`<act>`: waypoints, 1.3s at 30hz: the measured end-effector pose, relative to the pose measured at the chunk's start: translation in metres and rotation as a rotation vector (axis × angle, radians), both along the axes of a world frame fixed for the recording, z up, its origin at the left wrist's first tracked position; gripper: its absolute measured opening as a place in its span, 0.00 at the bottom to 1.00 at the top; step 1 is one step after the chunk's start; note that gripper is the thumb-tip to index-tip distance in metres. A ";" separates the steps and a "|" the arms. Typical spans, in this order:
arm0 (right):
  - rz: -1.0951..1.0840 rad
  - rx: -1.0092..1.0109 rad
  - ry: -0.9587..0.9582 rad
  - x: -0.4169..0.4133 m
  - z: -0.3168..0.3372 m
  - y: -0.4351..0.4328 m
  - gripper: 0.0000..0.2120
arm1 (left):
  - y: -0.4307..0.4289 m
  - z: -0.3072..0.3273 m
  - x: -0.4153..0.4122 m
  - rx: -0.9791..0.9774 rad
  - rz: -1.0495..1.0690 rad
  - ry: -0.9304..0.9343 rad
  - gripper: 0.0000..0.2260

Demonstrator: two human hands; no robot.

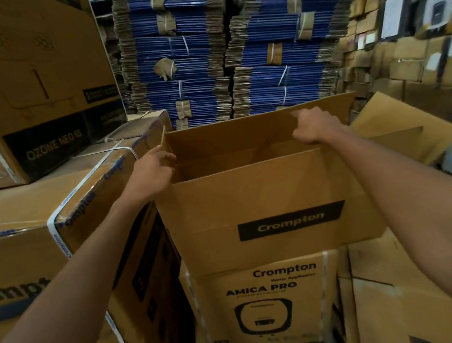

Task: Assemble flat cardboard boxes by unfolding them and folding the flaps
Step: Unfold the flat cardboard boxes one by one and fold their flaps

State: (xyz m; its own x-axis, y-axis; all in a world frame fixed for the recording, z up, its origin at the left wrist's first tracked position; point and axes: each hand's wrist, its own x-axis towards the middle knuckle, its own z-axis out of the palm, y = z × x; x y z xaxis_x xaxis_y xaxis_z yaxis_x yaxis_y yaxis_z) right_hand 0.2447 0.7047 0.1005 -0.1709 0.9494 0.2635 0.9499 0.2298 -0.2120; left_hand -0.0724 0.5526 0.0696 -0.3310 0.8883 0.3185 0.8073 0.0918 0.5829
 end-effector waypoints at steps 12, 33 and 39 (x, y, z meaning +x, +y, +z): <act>-0.025 0.594 0.472 0.064 -0.088 -0.043 0.20 | -0.024 -0.070 0.036 0.516 0.119 -0.945 0.18; -0.229 -0.275 1.227 0.155 -0.231 -0.037 0.42 | -0.028 -0.220 0.037 0.012 0.073 -0.902 0.52; -0.227 -0.076 1.132 0.155 -0.192 -0.027 0.41 | -0.016 -0.169 0.022 0.147 0.069 -0.824 0.34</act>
State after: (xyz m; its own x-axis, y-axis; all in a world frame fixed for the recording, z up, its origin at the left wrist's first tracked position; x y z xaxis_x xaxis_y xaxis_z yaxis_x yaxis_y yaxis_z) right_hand 0.4001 0.6776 -0.0919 0.3029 0.9480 0.0977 0.2249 0.0285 -0.9740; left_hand -0.0504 0.5367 -0.0993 -0.5604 0.8259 0.0617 0.1133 0.0027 0.9936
